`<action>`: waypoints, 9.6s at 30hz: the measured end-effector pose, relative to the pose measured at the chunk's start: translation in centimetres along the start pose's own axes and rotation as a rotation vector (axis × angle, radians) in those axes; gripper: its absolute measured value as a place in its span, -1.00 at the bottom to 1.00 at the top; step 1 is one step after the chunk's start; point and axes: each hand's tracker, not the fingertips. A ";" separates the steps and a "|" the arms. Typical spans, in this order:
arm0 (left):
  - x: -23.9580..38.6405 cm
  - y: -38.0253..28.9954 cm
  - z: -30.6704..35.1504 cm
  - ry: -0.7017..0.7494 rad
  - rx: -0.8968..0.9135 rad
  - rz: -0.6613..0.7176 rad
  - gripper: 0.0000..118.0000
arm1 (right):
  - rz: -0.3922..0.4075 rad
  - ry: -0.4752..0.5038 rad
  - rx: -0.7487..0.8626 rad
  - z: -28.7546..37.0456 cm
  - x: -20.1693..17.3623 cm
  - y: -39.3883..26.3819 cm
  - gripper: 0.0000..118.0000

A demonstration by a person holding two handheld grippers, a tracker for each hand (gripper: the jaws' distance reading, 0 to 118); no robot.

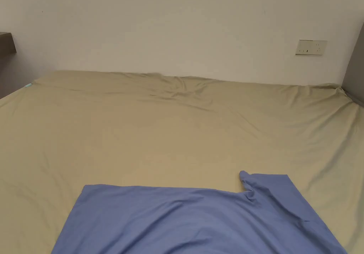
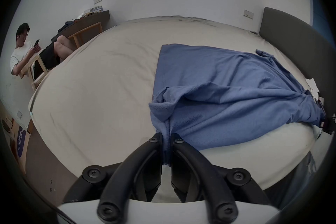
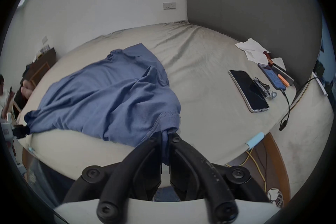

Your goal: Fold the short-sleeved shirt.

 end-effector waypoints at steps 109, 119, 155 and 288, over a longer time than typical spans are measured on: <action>-0.9 17.3 -3.0 -0.095 0.099 0.008 -0.94 | 0.089 0.162 -0.001 -6.5 -0.9 18.3 -0.92; -1.4 6.4 -0.9 -0.051 -0.023 -0.055 -0.94 | 0.020 0.135 -0.049 -0.9 0.0 7.5 -0.92; -3.7 2.6 3.3 -0.154 0.133 0.175 -1.00 | -0.123 0.271 0.109 3.9 -2.8 2.4 -0.97; -0.5 5.8 -8.3 -0.687 -0.196 0.414 0.70 | -0.239 0.472 0.034 4.2 -6.5 1.0 -0.97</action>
